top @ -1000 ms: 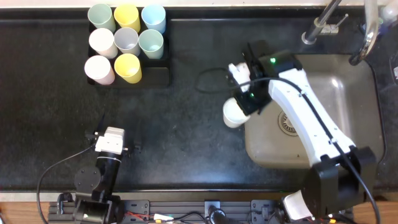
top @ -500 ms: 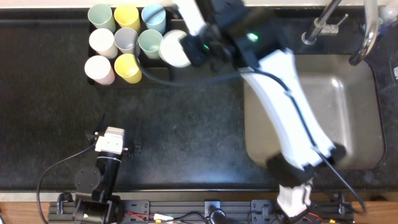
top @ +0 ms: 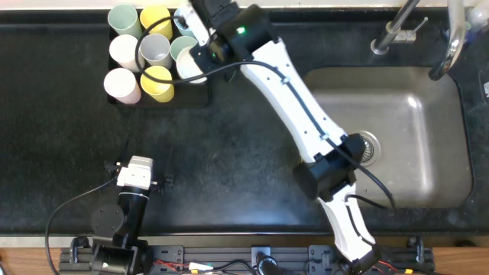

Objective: Store Cups

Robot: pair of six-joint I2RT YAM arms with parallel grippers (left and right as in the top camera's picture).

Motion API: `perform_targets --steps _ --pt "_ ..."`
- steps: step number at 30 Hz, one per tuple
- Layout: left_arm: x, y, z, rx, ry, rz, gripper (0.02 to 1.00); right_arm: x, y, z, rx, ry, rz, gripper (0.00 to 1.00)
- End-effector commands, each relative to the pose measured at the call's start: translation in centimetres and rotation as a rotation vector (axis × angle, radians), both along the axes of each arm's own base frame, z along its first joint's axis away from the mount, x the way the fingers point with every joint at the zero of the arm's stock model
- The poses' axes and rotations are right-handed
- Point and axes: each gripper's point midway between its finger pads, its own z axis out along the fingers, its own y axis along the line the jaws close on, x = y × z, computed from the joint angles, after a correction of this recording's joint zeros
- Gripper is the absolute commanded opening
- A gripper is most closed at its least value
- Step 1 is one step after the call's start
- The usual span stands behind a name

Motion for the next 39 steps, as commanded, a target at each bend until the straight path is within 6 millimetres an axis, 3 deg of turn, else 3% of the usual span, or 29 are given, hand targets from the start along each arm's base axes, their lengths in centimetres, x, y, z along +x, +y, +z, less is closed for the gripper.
perform_targets --steps 1,11,39 --pt "0.0 0.1 0.1 0.014 -0.006 0.004 1.0 -0.2 1.8 -0.9 -0.009 -0.012 0.047 0.047" --pt "0.0 0.1 0.1 0.014 -0.006 0.004 0.998 0.4 1.6 -4.2 -0.104 -0.01 0.063 0.045" --pt "0.0 0.1 0.0 0.014 -0.006 0.004 0.998 0.6 1.8 -8.6 -0.186 0.027 0.133 0.045"
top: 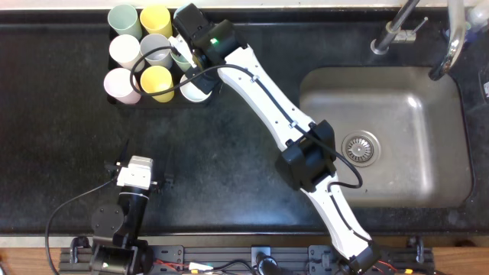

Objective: Store Cups

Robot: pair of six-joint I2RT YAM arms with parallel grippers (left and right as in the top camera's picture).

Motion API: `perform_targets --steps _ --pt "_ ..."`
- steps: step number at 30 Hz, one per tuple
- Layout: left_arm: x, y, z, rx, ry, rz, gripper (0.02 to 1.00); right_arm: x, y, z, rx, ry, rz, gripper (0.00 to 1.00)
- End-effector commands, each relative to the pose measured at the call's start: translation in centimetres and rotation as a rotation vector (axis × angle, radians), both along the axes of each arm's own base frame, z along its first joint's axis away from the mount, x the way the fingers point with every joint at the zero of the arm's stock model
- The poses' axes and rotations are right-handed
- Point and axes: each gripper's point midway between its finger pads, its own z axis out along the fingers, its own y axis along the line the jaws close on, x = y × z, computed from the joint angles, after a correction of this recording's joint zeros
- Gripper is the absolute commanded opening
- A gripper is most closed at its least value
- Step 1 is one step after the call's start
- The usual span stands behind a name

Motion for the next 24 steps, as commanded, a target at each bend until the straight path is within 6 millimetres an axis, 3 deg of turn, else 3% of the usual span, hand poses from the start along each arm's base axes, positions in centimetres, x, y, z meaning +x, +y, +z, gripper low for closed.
perform_targets --steps 1,24 --pt "0.0 0.1 0.1 0.014 -0.006 0.004 1.0 0.4 0.7 0.3 0.009 -0.029 0.015 0.042" --pt "0.0 0.1 0.1 0.014 -0.006 0.004 1.0 0.0 0.4 -1.6 -0.031 0.0 0.052 0.045"
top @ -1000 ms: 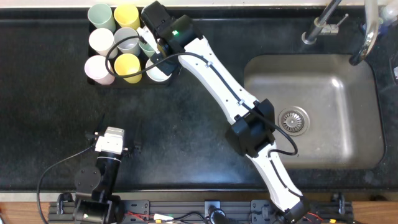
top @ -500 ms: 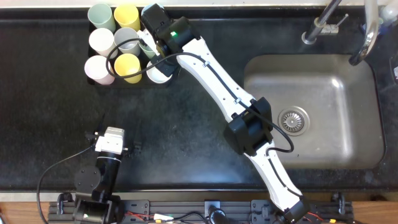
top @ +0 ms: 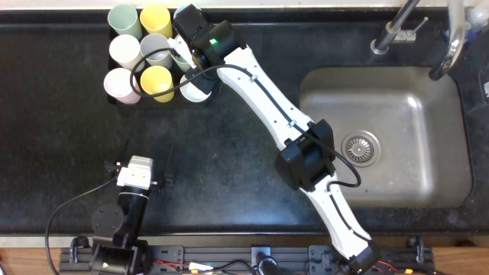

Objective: Store Cups

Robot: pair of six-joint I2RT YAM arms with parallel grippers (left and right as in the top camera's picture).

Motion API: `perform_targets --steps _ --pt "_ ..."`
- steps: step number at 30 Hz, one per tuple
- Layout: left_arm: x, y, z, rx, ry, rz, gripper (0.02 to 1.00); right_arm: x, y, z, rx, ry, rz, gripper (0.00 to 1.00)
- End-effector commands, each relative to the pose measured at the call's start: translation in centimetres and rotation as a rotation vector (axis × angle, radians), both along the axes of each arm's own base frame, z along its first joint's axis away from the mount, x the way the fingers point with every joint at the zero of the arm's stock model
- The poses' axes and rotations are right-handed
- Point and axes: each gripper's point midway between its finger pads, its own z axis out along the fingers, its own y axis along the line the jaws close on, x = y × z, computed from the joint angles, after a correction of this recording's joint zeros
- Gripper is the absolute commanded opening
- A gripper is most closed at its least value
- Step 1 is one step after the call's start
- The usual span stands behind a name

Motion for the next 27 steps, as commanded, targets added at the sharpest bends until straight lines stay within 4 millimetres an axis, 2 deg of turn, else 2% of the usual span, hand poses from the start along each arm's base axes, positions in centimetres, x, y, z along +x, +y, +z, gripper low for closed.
perform_targets --steps 1,8,9,10,12,15,16,18,23,26,27 --pt "0.0 0.2 0.1 0.014 -0.006 0.005 1.0 -0.3 0.3 -1.5 -0.028 0.016 0.019 0.042" --pt "0.0 0.2 0.1 0.014 -0.006 0.005 1.0 -0.4 0.4 -1.5 -0.03 0.011 0.028 0.045" --pt "0.0 0.2 0.1 0.014 -0.006 0.005 1.0 -0.4 0.4 -1.5 -0.03 0.011 0.028 0.075" --pt "0.0 0.1 0.0 0.014 -0.006 0.004 1.0 -0.4 0.4 -1.5 -0.03 0.011 0.028 0.2" --pt "0.0 0.1 0.1 0.014 -0.006 0.004 0.998 -0.4 0.4 -1.5 -0.03 0.011 0.028 0.367" --pt "0.0 0.2 0.0 0.014 -0.006 0.005 1.0 -0.4 0.4 -1.5 -0.031 0.011 0.028 0.426" --pt "0.0 0.2 0.1 0.014 -0.006 0.005 1.0 -0.4 0.4 -1.5 -0.031 0.01 0.027 0.496" --pt "0.0 0.2 0.1 0.014 -0.006 0.005 1.0 -0.3 0.3 -1.5 -0.036 0.004 0.025 0.57" --pt "0.0 0.2 0.1 0.014 -0.006 0.005 1.0 0.5 -0.2 -1.3 -0.068 -0.037 0.006 0.996" --pt "0.0 0.2 0.1 0.014 -0.006 0.005 1.0 1.5 -0.5 0.0 -0.075 -0.098 -0.02 0.996" --pt "0.0 0.1 0.1 0.014 -0.006 0.004 1.0 2.0 -0.6 0.9 -0.065 -0.126 -0.033 0.996"
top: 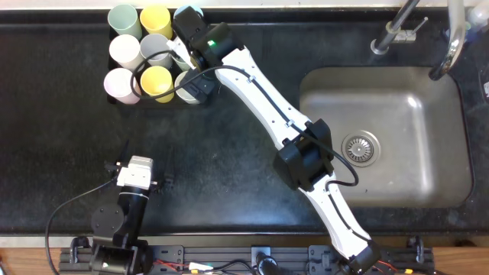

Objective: Store Cups

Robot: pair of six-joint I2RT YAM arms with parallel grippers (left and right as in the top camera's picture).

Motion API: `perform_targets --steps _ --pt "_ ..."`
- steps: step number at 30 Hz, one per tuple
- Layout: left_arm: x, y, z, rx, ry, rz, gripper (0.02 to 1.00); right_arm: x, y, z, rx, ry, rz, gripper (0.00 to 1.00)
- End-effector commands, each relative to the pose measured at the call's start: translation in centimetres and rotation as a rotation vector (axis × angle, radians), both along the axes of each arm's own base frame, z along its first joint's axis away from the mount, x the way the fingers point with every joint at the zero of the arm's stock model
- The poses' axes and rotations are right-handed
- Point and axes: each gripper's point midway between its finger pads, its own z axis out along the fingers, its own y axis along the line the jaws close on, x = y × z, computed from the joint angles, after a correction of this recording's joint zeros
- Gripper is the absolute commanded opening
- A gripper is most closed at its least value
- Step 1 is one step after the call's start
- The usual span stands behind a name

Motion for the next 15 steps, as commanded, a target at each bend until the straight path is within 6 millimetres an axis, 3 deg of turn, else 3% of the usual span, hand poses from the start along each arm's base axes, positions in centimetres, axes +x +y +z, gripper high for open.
perform_targets --steps 1,5,9,12,15 --pt "0.0 0.1 0.1 0.013 -0.006 0.004 1.0 1.9 -0.3 3.1 0.009 -0.12 -0.059 0.996" --pt "0.0 0.1 0.1 0.013 -0.006 0.004 1.0 3.4 -1.2 8.2 0.101 -0.213 -0.125 0.996" --pt "0.0 0.1 0.1 0.013 -0.006 0.004 1.0 4.6 -3.8 14.6 0.181 -0.323 -0.195 0.996" --pt "0.0 0.1 0.1 0.013 -0.006 0.004 0.998 4.7 -7.7 19.3 0.216 -0.389 -0.288 0.998" --pt "0.0 0.1 0.1 0.013 -0.006 0.004 1.0 2.7 -13.2 20.7 0.182 -0.322 -0.401 0.998"
